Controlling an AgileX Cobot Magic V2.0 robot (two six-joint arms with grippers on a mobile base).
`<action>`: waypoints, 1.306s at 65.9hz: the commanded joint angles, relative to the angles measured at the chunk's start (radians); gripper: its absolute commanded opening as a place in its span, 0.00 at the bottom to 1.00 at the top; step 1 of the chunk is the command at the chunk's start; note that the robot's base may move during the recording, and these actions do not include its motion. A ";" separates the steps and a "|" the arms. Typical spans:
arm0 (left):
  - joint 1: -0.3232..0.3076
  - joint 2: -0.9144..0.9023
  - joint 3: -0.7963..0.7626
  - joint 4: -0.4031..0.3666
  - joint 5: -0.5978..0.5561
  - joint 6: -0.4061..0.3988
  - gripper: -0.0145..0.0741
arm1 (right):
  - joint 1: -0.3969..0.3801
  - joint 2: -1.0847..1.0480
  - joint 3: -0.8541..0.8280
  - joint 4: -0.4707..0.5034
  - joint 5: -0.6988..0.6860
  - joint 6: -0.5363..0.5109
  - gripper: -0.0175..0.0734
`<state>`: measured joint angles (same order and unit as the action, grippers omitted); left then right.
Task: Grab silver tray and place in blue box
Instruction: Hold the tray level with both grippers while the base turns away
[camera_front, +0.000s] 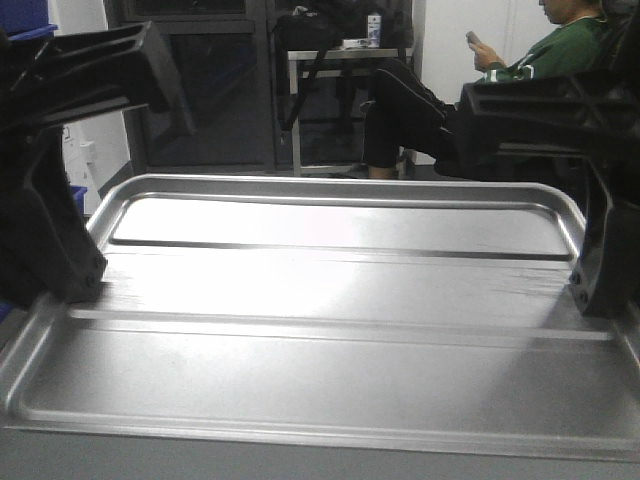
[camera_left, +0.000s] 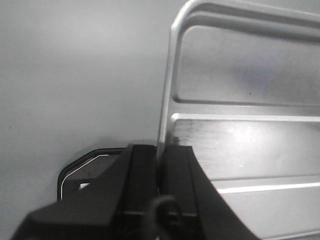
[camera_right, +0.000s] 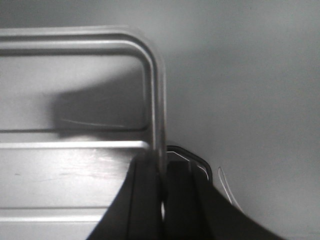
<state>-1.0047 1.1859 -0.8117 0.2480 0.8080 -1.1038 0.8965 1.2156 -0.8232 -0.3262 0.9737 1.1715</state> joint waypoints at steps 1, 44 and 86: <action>0.003 -0.024 -0.024 0.060 0.072 -0.009 0.05 | -0.007 -0.023 -0.020 -0.081 0.117 -0.001 0.25; 0.003 -0.024 -0.024 0.062 0.072 -0.009 0.05 | -0.007 -0.023 -0.020 -0.081 0.134 -0.001 0.25; 0.003 -0.024 -0.024 0.062 0.072 -0.009 0.05 | -0.007 -0.023 -0.020 -0.081 0.137 -0.001 0.25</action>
<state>-1.0047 1.1859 -0.8117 0.2450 0.8035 -1.1021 0.8965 1.2156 -0.8232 -0.3262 0.9816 1.1715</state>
